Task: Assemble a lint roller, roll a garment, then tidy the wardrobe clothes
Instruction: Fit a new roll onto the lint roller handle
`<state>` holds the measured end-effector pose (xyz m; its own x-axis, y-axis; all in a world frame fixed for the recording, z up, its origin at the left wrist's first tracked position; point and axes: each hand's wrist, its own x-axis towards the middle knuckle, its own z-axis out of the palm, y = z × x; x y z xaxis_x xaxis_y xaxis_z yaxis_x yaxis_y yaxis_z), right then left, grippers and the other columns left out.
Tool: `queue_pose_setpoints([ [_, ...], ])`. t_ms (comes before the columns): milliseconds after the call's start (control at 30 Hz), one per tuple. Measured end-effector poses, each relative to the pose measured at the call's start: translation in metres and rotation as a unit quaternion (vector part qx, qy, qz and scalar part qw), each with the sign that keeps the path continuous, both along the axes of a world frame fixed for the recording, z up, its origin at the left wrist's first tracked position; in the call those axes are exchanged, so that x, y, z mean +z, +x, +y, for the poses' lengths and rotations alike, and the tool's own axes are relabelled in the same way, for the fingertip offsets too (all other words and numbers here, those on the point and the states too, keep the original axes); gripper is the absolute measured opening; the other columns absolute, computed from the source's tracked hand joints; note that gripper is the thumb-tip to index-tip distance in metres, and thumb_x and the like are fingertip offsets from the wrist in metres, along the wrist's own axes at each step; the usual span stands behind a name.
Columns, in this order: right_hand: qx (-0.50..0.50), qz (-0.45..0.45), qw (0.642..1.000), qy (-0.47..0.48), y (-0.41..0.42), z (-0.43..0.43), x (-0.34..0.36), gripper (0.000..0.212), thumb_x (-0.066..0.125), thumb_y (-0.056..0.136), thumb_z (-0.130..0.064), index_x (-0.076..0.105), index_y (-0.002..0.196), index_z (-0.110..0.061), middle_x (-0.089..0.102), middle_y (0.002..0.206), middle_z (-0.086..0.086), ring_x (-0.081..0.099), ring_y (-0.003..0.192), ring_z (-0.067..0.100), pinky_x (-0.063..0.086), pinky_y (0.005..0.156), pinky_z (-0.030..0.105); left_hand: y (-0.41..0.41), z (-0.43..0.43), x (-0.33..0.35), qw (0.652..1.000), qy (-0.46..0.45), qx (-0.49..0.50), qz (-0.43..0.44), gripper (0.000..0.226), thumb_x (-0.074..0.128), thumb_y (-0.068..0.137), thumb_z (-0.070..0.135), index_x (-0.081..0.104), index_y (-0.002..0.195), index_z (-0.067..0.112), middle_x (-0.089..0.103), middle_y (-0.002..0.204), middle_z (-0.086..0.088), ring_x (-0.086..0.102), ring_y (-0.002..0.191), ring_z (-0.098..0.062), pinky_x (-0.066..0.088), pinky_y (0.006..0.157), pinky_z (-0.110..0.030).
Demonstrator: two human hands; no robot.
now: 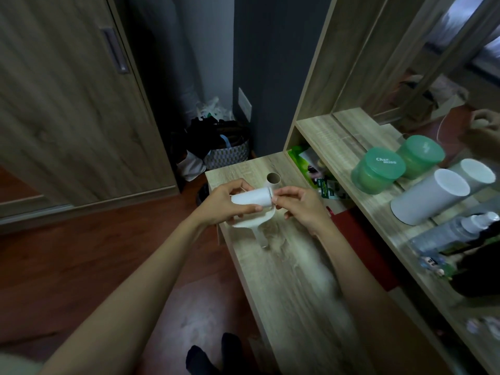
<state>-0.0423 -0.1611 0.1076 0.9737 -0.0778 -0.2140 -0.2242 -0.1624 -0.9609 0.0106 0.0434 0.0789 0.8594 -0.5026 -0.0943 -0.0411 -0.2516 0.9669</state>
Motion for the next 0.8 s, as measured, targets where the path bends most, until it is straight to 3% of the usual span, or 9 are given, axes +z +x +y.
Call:
queue_pose_setpoints([
  [133, 0.002, -0.024, 0.999, 0.021, -0.005, 0.003, 0.006, 0.017, 0.072, 0.081, -0.013, 0.071, 0.098, -0.014, 0.071, 0.084, -0.003, 0.066, 0.069, 0.001, 0.051, 0.051, 0.017, -0.001, 0.003, 0.002, 1.0, -0.013, 0.016, -0.001, 0.037, 0.089, 0.068, 0.036, 0.064, 0.091, 0.023, 0.069, 0.074, 0.01, 0.062, 0.055, -0.008, 0.051, 0.05, -0.022],
  [267, 0.011, -0.03, 0.999, 0.037, -0.007, 0.004, 0.008, 0.021, 0.072, 0.081, -0.012, 0.071, 0.1, -0.02, 0.072, 0.088, -0.007, 0.066, 0.073, 0.002, 0.052, 0.053, 0.018, -0.002, 0.004, 0.004, 1.0, -0.018, 0.014, 0.008, 0.024, 0.082, 0.078, 0.017, 0.063, 0.092, 0.019, 0.068, 0.07, 0.007, 0.062, 0.053, -0.007, 0.047, 0.047, -0.016],
  [467, 0.024, -0.056, 0.998, 0.016, -0.006, -0.001, 0.008, 0.019, 0.074, 0.079, -0.011, 0.072, 0.095, -0.02, 0.072, 0.09, -0.002, 0.066, 0.079, 0.005, 0.052, 0.055, 0.02, -0.001, 0.001, 0.007, 1.0, -0.016, 0.008, 0.005, 0.023, 0.082, 0.078, 0.019, 0.064, 0.092, 0.021, 0.068, 0.081, 0.001, 0.063, 0.056, -0.009, 0.051, 0.051, -0.02],
  [633, 0.029, -0.055, 0.998, -0.023, -0.005, 0.001, 0.007, 0.013, 0.069, 0.082, -0.005, 0.066, 0.093, -0.012, 0.064, 0.081, 0.001, 0.06, 0.069, 0.004, 0.051, 0.052, 0.02, -0.002, 0.0, 0.01, 1.0, -0.008, -0.011, 0.0, 0.025, 0.084, 0.076, 0.022, 0.064, 0.092, 0.021, 0.068, 0.084, -0.003, 0.062, 0.057, -0.008, 0.05, 0.052, -0.021],
  [800, 0.05, -0.073, 0.993, -0.083, -0.001, -0.001, 0.008, 0.021, 0.065, 0.079, 0.002, 0.061, 0.082, -0.019, 0.059, 0.077, 0.005, 0.056, 0.066, 0.012, 0.051, 0.05, 0.025, -0.007, -0.004, 0.01, 1.0, -0.03, -0.003, -0.004, 0.03, 0.087, 0.07, 0.031, 0.066, 0.09, 0.024, 0.068, 0.084, -0.004, 0.062, 0.059, -0.012, 0.052, 0.053, -0.025],
])
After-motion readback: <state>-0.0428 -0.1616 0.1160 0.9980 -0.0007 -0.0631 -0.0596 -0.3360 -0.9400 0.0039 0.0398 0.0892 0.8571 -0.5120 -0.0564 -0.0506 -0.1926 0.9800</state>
